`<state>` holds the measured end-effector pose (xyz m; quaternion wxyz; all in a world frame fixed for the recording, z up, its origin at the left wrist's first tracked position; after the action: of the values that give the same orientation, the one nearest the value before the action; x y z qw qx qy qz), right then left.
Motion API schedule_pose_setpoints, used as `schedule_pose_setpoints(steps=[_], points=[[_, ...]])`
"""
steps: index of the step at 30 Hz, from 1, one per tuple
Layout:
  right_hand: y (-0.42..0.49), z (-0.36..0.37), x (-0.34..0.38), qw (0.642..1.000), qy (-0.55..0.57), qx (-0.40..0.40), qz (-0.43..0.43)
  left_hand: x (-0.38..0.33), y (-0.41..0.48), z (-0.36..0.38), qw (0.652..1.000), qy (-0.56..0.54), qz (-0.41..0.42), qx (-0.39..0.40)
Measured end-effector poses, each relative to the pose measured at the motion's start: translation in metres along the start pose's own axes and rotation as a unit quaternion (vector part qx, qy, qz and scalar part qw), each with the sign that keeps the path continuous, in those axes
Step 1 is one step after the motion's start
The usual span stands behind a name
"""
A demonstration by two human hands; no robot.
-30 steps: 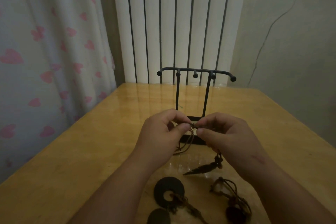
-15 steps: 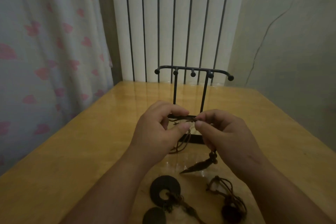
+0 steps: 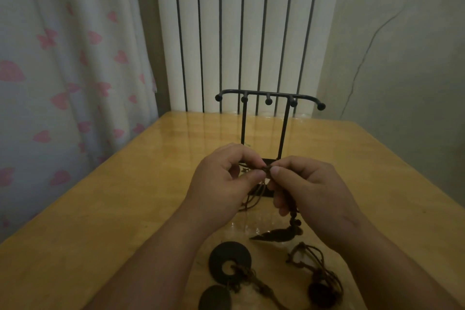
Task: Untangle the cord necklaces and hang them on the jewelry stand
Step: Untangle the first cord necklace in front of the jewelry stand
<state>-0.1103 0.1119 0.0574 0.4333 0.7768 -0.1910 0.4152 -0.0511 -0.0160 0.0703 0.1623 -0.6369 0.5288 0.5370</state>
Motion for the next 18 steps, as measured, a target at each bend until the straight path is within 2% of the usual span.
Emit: schedule_pose_setpoints(steps=[5,18], points=[[0.0004,0.0025,-0.0023,0.999,0.014,0.012,0.031,0.0009,-0.0002,0.0023,1.0,-0.008,-0.003,0.005],[-0.0018,-0.0024,-0.0016,0.997,0.071,-0.023,0.025,-0.0008,-0.0013,0.0026,1.0,-0.01,-0.007,0.01]])
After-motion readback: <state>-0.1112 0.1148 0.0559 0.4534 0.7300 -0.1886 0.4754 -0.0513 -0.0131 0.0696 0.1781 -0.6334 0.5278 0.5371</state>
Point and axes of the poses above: each hand's wrist, its own y-axis towards the middle knuckle, its own z-axis out of the palm, x = y × z, the point moved 8 cm from there along y, towards the middle knuckle, and after that the axes turned 15 degrees about -z, right-handed, at the moved point
